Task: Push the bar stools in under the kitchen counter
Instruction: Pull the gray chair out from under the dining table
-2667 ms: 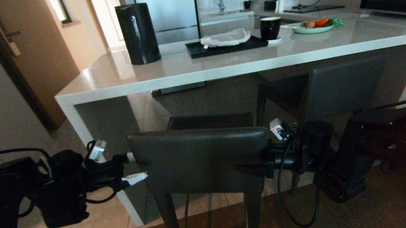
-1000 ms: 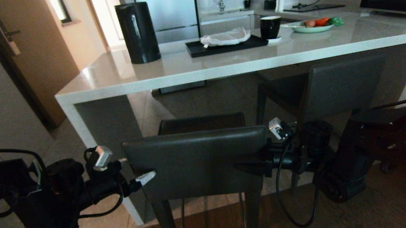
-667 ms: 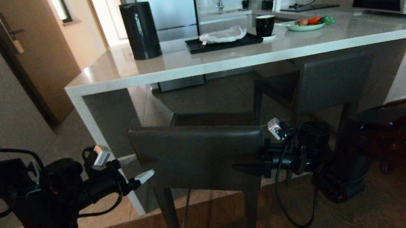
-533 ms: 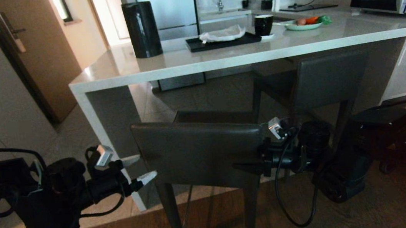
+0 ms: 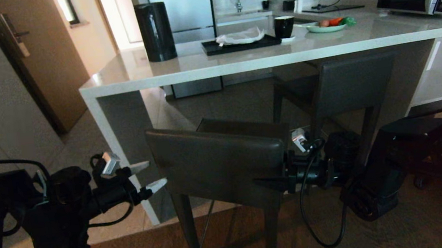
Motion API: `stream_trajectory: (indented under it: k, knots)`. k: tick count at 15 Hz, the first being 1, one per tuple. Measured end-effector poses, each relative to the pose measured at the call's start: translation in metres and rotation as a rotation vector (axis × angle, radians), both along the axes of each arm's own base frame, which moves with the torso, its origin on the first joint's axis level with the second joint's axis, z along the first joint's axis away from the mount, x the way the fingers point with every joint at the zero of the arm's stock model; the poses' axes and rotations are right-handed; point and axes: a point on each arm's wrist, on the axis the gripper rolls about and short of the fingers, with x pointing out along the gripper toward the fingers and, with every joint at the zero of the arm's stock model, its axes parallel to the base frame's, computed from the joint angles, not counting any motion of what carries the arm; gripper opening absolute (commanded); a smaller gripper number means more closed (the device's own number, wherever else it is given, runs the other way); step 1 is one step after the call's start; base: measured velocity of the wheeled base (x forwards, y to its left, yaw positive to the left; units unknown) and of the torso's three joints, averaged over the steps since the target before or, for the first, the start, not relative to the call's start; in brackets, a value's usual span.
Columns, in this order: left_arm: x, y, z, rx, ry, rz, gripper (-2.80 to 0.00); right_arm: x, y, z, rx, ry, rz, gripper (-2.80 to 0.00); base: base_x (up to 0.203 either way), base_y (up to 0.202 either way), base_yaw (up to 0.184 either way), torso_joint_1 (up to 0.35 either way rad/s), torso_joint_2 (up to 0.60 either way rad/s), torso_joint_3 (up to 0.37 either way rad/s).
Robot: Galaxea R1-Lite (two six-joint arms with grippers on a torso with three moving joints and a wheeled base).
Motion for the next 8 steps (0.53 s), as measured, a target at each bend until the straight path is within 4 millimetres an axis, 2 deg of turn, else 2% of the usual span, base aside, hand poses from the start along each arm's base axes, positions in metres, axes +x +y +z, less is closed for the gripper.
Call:
stream_trajectory:
  k: [5,8]
  knots:
    - [0.041,0.045,0.009,-0.052,-0.052,-0.145,0.0,0.001,-0.004,-0.001,-0.003,0.002,-0.012,0.0,0.0,0.0,0.0,0.0,0.0,0.0]
    - [0.066,0.053,0.012,-0.067,-0.042,-0.278,0.0,0.001,-0.005,-0.003,-0.004,0.007,-0.013,0.0,0.0,0.0,0.0,0.0,0.0,0.0]
